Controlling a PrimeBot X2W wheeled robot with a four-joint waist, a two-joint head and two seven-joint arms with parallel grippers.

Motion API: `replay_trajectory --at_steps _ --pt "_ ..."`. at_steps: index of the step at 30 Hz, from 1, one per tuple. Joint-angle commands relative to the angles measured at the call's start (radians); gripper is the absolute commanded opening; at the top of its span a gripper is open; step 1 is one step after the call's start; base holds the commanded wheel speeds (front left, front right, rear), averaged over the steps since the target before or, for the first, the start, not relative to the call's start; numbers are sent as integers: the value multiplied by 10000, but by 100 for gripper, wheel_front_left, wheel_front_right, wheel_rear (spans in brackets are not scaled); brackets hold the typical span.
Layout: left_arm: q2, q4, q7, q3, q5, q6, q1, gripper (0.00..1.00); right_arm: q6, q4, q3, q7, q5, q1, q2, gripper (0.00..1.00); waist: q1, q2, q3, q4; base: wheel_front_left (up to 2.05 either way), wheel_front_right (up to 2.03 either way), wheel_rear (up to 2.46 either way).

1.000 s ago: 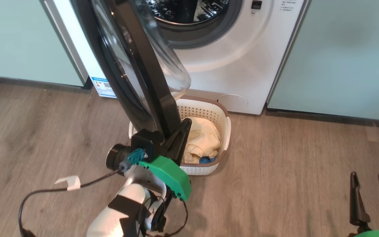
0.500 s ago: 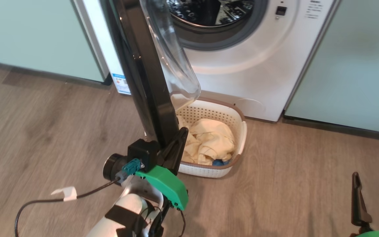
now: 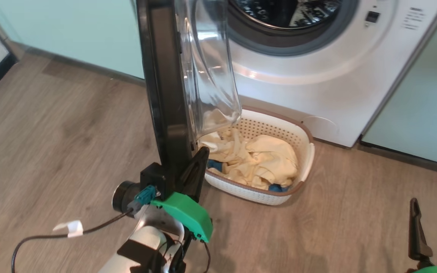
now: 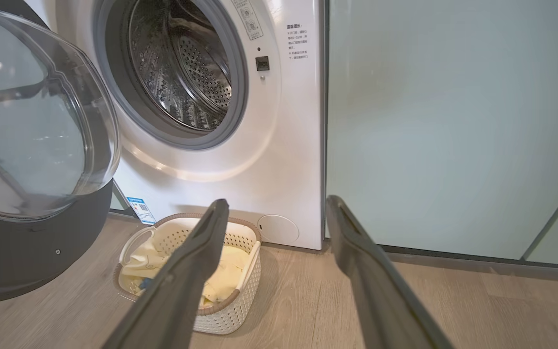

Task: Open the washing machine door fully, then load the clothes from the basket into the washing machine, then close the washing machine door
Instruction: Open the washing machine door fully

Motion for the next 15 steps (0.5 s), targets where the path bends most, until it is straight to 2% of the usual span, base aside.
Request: replay_trajectory --at_steps 1,8,15 --pt "240 -360 -134 491 21 116 -162 0 -27 -303 188 -95 -72 -315 -158 100 0 0 27 160 0 0 0" --pt "378 -448 -218 676 16 367 69 0 -27 -287 158 -95 -98 -354 -158 100 0 0 57 650 0 0 0" --pt "726 -449 -299 1128 -45 639 287 0 -27 -248 208 -95 -77 -372 -158 100 0 0 22 819 0 0 0"
